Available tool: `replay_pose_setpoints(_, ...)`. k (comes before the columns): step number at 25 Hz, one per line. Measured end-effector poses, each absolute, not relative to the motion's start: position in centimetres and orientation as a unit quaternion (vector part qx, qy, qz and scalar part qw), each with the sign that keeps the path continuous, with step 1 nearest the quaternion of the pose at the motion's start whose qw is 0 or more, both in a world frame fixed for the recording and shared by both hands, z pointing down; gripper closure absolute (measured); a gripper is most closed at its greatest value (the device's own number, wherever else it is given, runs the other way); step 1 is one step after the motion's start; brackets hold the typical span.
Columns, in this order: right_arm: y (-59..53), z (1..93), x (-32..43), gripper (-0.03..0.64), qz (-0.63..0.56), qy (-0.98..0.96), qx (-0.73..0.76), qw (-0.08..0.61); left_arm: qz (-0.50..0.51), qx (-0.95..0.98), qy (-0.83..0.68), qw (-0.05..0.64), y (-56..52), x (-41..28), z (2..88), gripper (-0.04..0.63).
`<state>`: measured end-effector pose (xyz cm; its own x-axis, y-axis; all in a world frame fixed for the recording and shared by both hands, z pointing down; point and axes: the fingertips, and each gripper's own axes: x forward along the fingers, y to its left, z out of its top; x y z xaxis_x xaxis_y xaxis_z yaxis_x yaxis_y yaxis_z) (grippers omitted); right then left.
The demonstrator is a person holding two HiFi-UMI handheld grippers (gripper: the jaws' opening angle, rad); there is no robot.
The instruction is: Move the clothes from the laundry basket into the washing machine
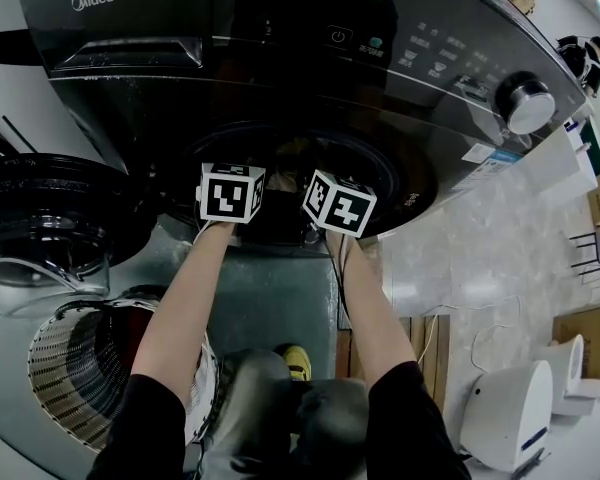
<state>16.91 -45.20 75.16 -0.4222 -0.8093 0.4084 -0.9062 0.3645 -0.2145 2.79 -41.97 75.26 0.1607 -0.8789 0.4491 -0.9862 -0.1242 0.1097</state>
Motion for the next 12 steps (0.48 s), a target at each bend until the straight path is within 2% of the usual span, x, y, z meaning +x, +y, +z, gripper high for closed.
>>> replay_pose_setpoints(3, -44.8, 74.6, 17.0, 0.357, 0.202, -0.819, 0.525, 0.11, 0.133, 0.742, -0.631, 0.184, -41.8, 3.1, 74.5, 0.213)
replay_pose_setpoints(6, -44.4, 74.6, 17.5, 0.413, 0.202, -0.813, 0.533, 0.116, 0.126, 0.739, -0.638, 0.176, -41.4, 3.1, 74.1, 0.264)
replay_pose_setpoints(10, -43.9, 74.9, 17.9, 0.511, 0.207, -0.809, 0.535, 0.126, 0.118, 0.726, -0.657, 0.167, -40.5, 2.4, 73.6, 0.443)
replay_pose_setpoints(12, -43.4, 75.2, 18.1, 0.605, 0.213, -0.806, 0.536, 0.132, 0.119, 0.718, -0.666, 0.165, -39.9, 2.0, 73.6, 0.541)
